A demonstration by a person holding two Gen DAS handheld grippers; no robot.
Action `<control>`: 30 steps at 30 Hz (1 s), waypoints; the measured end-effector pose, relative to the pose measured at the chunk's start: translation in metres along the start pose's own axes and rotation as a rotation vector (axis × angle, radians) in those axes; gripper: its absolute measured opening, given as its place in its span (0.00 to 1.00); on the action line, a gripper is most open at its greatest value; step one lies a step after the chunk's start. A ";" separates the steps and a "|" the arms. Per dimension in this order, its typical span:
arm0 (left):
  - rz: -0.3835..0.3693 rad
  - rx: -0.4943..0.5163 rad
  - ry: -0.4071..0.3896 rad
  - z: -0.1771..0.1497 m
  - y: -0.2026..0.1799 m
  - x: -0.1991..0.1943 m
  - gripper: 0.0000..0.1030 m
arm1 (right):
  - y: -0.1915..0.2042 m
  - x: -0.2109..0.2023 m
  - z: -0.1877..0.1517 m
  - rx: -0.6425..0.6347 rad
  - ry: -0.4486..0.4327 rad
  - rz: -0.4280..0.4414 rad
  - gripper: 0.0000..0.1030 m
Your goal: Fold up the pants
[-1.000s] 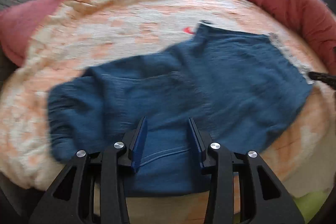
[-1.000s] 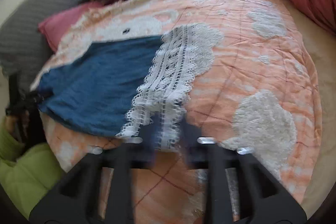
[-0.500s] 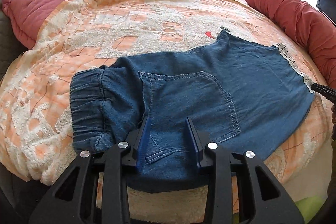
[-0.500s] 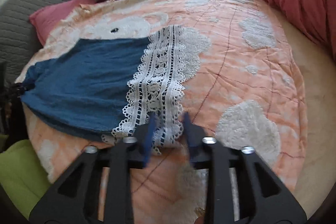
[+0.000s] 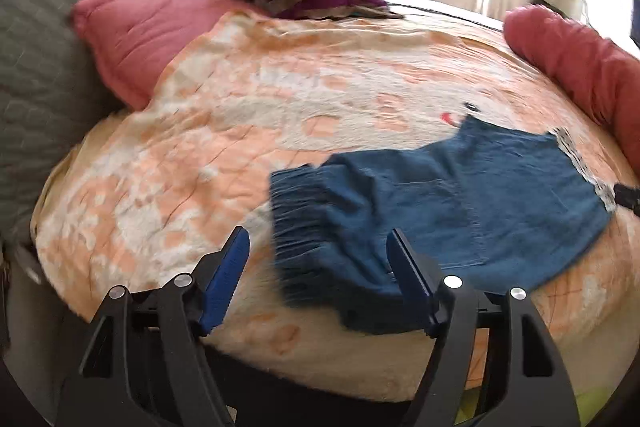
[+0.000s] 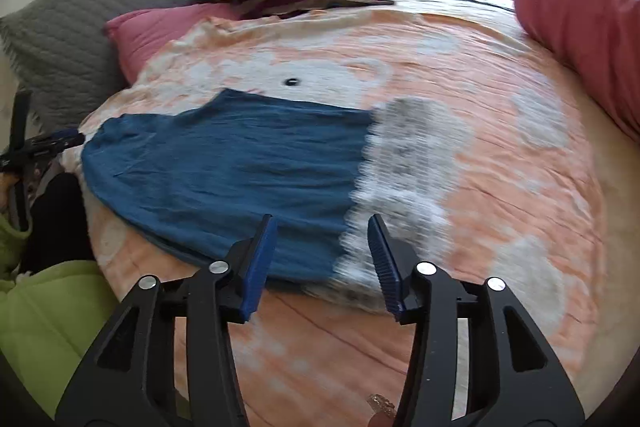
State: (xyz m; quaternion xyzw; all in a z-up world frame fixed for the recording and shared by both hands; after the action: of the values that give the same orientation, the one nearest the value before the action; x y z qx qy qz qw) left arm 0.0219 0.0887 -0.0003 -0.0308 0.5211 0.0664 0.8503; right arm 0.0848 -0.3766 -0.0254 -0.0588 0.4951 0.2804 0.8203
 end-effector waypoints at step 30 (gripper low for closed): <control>-0.026 -0.029 0.008 -0.002 0.009 -0.006 0.48 | -0.005 0.026 -0.020 0.121 0.122 -0.031 0.63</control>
State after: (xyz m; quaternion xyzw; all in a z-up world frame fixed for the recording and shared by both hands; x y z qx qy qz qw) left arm 0.0160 0.0970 0.0042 -0.0502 0.5232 0.0627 0.8484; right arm 0.0813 -0.3780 -0.0581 -0.0337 0.5592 0.2331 0.7949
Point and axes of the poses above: each gripper's, at about its wrist camera, not at the fingertips, and x roughly the way its jaws point, y to its left, z to its top, the point moved 1 cm from there along x, roughly the way its jaws point, and after that the axes turned 15 degrees about y, right-handed, at the moved point
